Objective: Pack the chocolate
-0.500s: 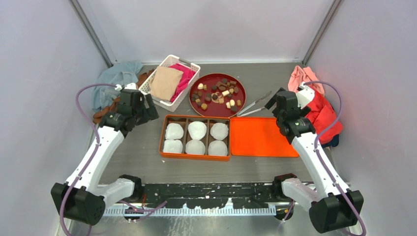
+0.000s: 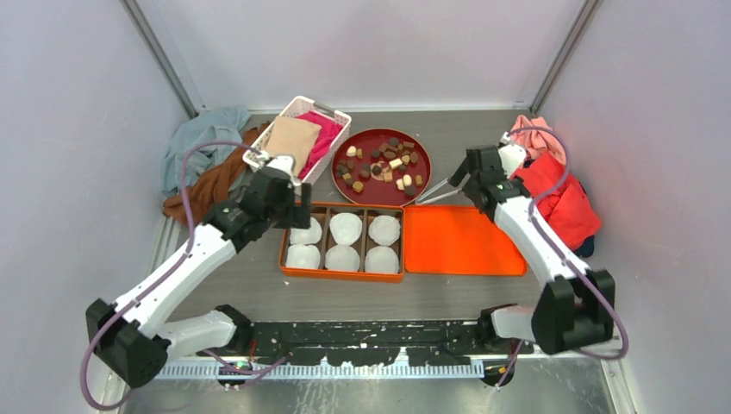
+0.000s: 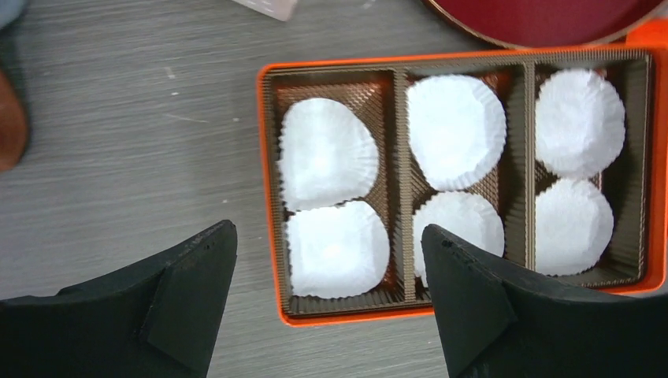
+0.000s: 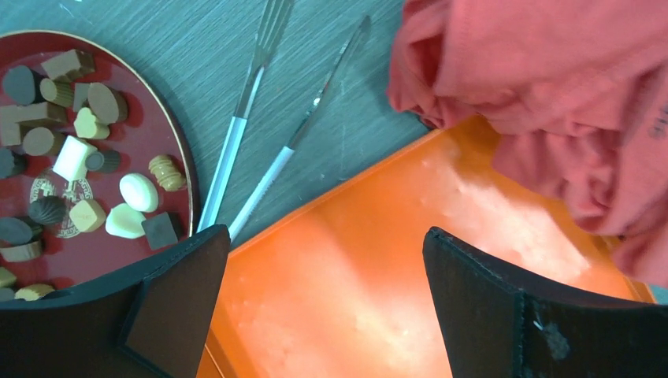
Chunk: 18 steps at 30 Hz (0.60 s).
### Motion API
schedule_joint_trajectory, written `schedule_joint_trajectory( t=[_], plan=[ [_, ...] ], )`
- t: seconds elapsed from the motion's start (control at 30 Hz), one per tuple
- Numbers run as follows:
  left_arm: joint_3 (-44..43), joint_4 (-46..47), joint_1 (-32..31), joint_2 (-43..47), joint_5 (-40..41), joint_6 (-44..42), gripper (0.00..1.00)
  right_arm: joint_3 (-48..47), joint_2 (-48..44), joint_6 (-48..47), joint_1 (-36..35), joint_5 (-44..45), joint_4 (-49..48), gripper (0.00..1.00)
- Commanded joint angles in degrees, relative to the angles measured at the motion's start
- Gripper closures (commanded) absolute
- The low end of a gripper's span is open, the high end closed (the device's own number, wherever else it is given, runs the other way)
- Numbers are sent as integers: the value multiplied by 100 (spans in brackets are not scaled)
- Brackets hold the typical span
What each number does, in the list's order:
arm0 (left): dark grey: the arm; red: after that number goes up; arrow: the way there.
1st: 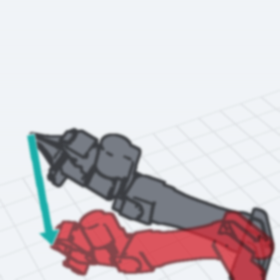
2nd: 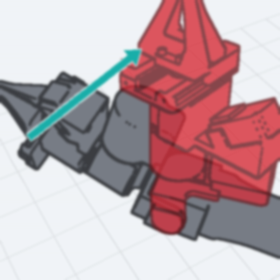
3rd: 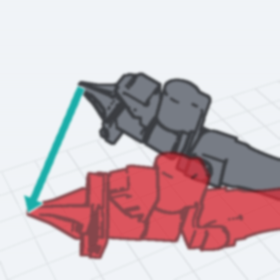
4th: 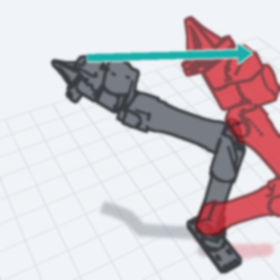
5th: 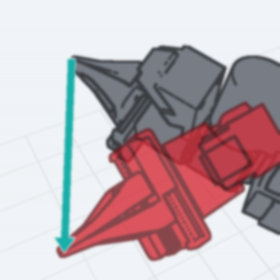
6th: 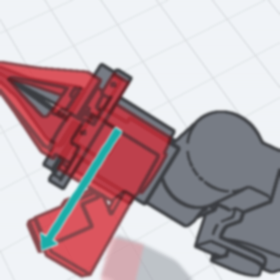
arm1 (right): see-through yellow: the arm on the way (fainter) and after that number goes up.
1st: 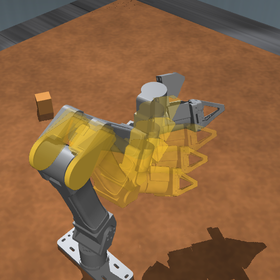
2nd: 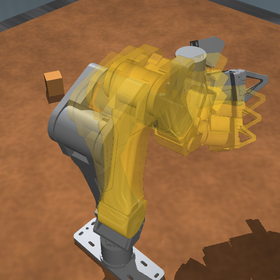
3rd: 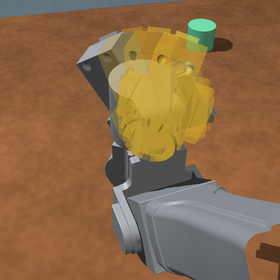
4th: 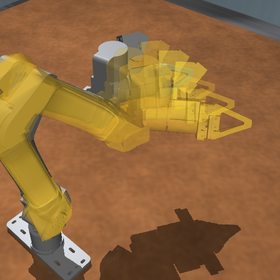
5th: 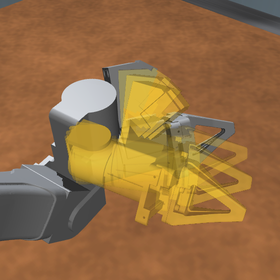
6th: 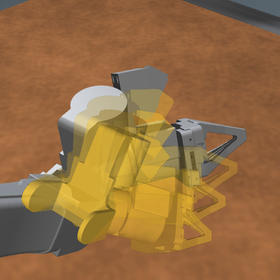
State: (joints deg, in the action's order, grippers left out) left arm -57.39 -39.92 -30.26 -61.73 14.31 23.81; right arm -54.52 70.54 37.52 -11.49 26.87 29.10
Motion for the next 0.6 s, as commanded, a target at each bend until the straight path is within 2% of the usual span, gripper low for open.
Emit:
schedule_joint_trajectory(
  t=[0.0,0.2,0.27,0.3,0.57],
  plan=[
    [-335,232,-717,-407,614,27,12,-722,877,202,-54,-20,-180,5],
    [-363,310,-990,-546,511,126,12,-1357,2261,298,15,-46,-292,23],
    [-327,269,-991,-497,546,80,12,-1471,2589,380,92,-147,-308,35],
    [-303,254,-991,-463,574,61,12,-1495,2728,447,140,-219,-327,38],
    [-160,124,-994,-265,705,9,12,-1556,3302,538,271,-503,-699,39]
  ],
)
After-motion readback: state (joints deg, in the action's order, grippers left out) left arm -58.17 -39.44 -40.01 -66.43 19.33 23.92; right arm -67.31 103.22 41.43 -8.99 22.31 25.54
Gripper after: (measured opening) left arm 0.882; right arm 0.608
